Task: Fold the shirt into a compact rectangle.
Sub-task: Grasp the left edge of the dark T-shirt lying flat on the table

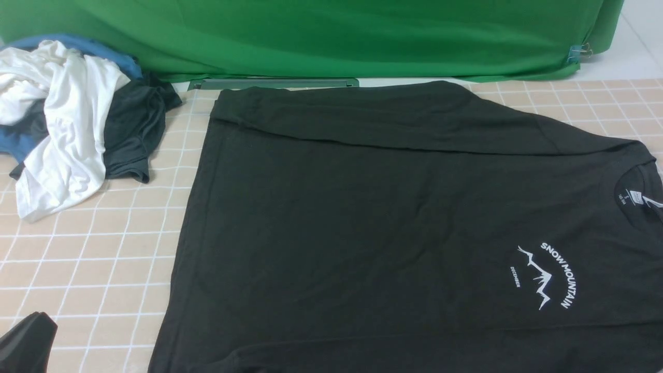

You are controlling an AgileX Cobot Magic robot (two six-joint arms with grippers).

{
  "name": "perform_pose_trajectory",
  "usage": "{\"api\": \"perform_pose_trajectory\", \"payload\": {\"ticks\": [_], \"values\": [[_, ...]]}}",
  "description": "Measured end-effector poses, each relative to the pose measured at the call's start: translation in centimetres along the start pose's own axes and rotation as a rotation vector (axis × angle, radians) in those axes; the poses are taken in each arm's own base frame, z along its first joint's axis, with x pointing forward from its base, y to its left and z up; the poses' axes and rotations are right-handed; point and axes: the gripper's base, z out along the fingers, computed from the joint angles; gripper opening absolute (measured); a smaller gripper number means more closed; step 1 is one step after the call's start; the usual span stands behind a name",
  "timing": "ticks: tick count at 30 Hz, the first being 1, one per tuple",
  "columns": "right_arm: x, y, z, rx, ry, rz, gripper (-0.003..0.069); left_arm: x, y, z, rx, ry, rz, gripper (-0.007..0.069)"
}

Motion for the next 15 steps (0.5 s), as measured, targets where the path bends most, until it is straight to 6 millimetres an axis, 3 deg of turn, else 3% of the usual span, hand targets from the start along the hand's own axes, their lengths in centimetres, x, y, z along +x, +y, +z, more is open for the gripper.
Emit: {"api": "perform_pose_trajectory", "payload": {"ticks": [12, 15], "values": [[-0.11, 0.01, 0.0, -0.001, -0.012, 0.001, 0.0243, 0.0, -0.02, 0.0, 0.002, 0.0, -0.015, 0.0016], [-0.31, 0.13, -0.01, -0.016, -0.033, 0.109, 0.0243, -0.19, -0.39, -0.01, 0.046, -0.014, -0.275, 0.0016]]}}
